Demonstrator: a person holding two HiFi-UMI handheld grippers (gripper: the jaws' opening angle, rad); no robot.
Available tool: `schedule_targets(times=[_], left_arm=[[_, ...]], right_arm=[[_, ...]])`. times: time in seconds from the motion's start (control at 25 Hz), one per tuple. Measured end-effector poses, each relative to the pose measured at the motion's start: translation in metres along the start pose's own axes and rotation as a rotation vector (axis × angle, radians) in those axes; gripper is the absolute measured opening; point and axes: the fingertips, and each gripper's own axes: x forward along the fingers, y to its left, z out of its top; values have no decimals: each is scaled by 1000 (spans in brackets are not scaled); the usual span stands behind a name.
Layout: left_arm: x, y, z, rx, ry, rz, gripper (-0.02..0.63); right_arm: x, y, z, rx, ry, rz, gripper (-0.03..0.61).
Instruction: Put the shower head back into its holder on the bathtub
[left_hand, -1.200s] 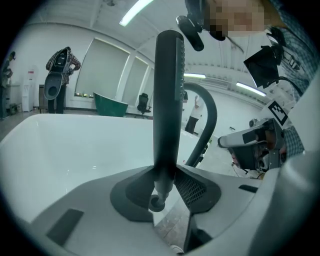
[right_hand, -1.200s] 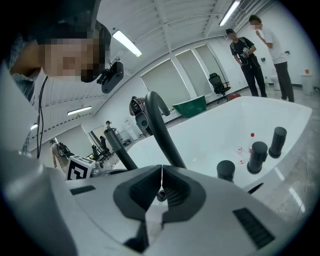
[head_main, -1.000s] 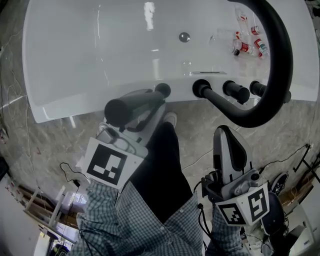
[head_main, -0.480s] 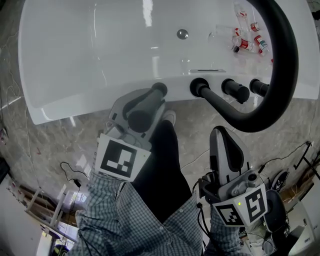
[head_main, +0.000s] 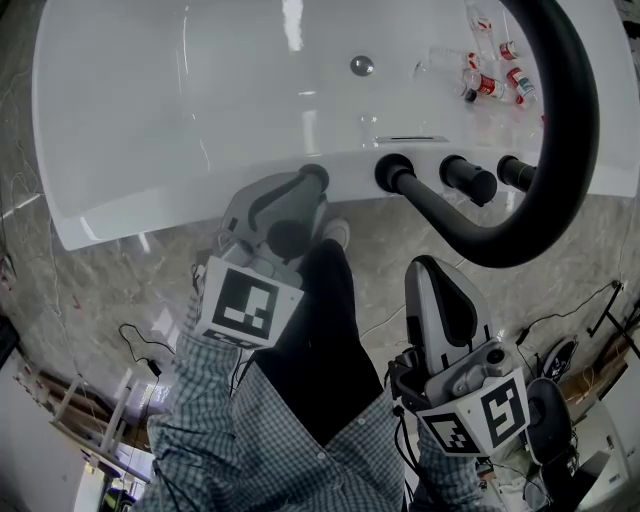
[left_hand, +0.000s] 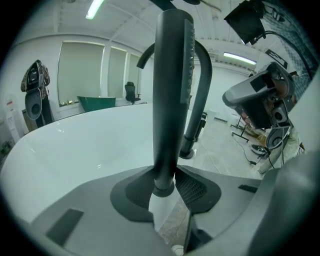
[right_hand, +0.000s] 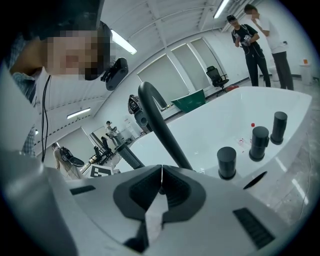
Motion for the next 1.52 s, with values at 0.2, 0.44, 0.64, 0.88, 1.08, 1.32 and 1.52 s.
schedule_targets(times=[0.2,0.44,0.64,0.88,1.08,1.32,1.52], left_arm=[[5,-3,-9,37,35,11,138],[10,-4,-11,60,39,18,138],[10,-3,-12,37,37,29,138],[6,-4,-9,-4,19,14,138],[-2,-1,-10,-62,-5,-10,138],[-16,3,-15,-61,-26,16,138],[-37,14,-9,-114,-87,36,117]], right_arm=[[0,-3,-4,4,7,-1,15],[0,-5,-7,9,10,-4,16],[1,-1,-9,6,17,-2,15],[4,6,-13,2,26,-1,16],[7,14,-12,-6,31,4,16],[10,28,-12,-22,35,11,15],[11,40,-10,-36,30,12,15]])
